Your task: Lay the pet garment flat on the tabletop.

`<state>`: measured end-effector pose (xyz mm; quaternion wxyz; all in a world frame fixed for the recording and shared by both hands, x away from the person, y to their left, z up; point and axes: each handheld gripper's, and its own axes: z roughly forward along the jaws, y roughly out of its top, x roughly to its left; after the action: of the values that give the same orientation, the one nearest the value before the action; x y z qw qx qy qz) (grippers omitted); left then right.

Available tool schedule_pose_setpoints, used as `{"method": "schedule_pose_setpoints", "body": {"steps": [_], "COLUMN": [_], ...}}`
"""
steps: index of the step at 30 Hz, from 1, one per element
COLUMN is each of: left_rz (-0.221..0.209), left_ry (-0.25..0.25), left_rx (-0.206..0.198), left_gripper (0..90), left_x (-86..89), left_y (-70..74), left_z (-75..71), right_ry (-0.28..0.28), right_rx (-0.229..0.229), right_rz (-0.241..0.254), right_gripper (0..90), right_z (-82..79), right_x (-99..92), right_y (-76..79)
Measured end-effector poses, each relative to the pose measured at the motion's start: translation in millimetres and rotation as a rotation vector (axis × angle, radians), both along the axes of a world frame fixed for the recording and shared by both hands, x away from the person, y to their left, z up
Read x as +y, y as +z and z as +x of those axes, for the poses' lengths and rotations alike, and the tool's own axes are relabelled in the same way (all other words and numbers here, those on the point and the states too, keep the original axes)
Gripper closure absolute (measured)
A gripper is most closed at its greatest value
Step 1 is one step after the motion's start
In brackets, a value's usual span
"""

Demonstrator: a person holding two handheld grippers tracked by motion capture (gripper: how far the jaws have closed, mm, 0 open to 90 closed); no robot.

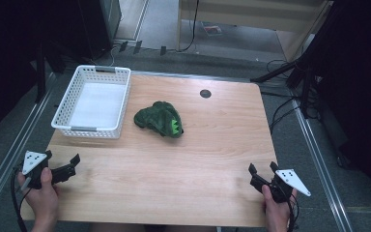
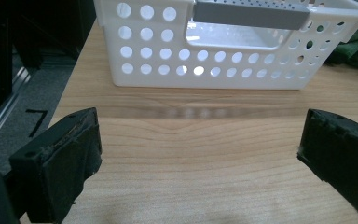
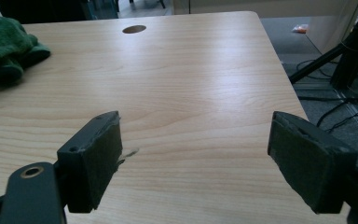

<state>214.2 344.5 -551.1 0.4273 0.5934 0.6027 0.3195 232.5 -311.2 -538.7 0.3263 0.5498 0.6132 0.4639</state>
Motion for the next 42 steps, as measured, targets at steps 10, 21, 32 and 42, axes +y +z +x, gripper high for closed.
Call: {"method": "schedule_pose_setpoints", "body": {"steps": [10, 21, 32, 42], "left_rz": [0.004, -0.007, -0.021, -0.027], "left_ry": [-0.012, -0.023, -0.039, -0.052], "left_rx": [0.007, -0.001, 0.006, 0.008], "left_gripper": [0.0, 0.0, 0.0, 0.0], "left_x": [-0.1, 0.4, 1.0, 1.8], "left_y": [0.1, -0.1, -0.1, -0.2], "left_z": [0.7, 0.4, 0.6, 0.9], "right_ry": [0.155, 0.265, 0.353, 0.404], "right_rx": [-0.017, -0.025, -0.006, 0.085], "right_rz": [0.008, -0.021, -0.041, -0.022], "right_gripper": [18.5, 21.7, 20.0, 19.8], "right_z": [-3.6, 16.0, 57.9, 110.4], "right_x": [36.0, 88.2, 160.1, 225.1], "right_y": [20.7, 45.7, 67.7, 58.8]}}
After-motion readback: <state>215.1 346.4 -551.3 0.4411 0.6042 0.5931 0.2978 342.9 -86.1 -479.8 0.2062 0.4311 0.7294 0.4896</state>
